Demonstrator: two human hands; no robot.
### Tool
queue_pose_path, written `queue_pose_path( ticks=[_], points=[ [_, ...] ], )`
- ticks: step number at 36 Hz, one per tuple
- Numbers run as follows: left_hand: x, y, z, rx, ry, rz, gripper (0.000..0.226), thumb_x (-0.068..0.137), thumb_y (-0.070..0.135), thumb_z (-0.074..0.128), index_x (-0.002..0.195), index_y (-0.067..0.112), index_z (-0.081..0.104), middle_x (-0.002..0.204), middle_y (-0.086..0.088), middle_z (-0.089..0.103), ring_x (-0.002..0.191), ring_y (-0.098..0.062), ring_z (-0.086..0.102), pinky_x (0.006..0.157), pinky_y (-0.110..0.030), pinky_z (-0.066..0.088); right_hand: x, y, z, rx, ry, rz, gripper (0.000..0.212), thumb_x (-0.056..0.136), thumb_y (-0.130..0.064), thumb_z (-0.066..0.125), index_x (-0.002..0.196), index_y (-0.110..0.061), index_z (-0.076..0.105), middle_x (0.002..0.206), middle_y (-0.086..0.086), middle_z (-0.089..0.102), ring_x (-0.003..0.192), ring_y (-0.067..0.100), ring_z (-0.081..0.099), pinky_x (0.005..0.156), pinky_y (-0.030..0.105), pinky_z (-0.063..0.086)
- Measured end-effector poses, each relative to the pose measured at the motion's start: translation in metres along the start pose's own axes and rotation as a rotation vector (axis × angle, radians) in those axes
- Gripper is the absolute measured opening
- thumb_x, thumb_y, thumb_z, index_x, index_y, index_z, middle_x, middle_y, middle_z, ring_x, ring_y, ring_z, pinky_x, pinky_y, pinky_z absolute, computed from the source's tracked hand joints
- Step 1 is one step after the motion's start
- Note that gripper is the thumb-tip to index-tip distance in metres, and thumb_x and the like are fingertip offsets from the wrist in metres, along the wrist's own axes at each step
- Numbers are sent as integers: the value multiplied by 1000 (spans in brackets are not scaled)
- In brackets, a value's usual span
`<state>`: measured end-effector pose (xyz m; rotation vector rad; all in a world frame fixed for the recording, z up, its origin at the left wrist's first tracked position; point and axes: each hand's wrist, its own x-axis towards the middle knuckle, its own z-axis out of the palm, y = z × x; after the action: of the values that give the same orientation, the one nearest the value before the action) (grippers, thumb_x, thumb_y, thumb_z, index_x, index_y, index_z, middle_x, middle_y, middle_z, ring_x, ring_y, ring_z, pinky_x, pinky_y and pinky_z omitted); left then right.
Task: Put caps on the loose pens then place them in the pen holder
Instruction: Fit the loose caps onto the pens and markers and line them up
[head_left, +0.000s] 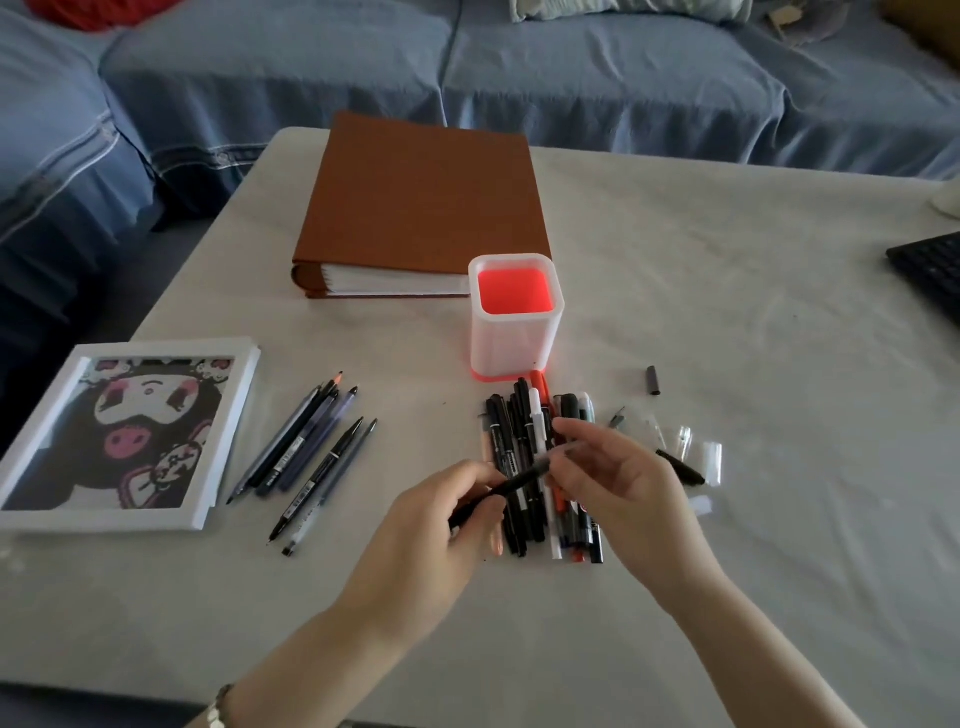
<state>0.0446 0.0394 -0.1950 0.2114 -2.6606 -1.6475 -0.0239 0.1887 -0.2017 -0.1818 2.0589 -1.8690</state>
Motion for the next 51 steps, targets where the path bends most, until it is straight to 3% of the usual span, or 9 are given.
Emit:
queue_pose_path(
  ticks=[7,12,19,22,29,32,38,45,51],
  points=[
    [5,4,4,-202,1,-135,16,87,6,55,83,16,67,60,6,64,46,1,46,47,-9,34,-4,5,24,119,130,-33,44,80,1,64,114,-27,53,65,-9,66,65,1,62,66,11,48],
    [8,-2,-1,-463,-90,-283,16,87,-1,52,87,6,66,64,-8,65,45,-8,47,42,-17,33,-4,0,18,182,31,-19,45,81,6,60,116,-22,54,67,-2,67,68,5,64,70,16,51],
    [8,-56,-30,524,195,3,13,82,15,58,88,8,67,82,-5,69,71,-25,65,64,-27,50,20,10,-3,-70,175,-6,49,88,0,52,127,-27,40,76,-3,54,66,8,61,71,23,55],
    [12,-77,-44,699,250,-79,16,73,1,64,89,0,66,81,-17,65,73,-39,62,66,-42,51,34,16,-17,-307,239,-25,54,88,-8,54,135,-20,31,82,-5,57,76,21,59,78,36,50],
    [10,-87,-46,853,196,-169,27,55,-14,73,77,-3,63,67,-20,60,60,-41,58,51,-42,51,44,20,-3,-595,181,-88,32,88,-16,56,116,-19,42,72,-9,56,67,10,55,57,11,44],
    [13,-89,-42,855,170,-191,28,51,-20,70,71,-3,62,63,-19,59,55,-40,57,48,-41,50,46,23,8,-696,139,-110,26,87,-17,56,112,-15,49,86,0,57,73,17,52,72,29,48],
    [18,-83,-37,754,96,-241,9,69,-3,64,78,-1,62,71,-21,62,70,-41,59,58,-38,46,39,26,5,-772,144,-145,19,86,-16,58,104,-14,60,101,-2,54,81,16,54,72,21,42],
    [24,-51,-16,485,139,-136,21,83,7,56,103,4,62,102,-12,59,94,-29,58,78,-28,41,41,32,-50,-862,256,-22,14,85,-11,56,95,-12,66,98,3,61,77,17,52,68,24,36],
    [22,-34,-7,418,180,-19,20,86,5,53,105,2,61,92,-2,53,76,-13,49,65,-10,28,55,37,-90,-1006,297,131,24,87,-22,56,106,-10,62,108,8,62,96,27,56,73,27,38]
  ],
)
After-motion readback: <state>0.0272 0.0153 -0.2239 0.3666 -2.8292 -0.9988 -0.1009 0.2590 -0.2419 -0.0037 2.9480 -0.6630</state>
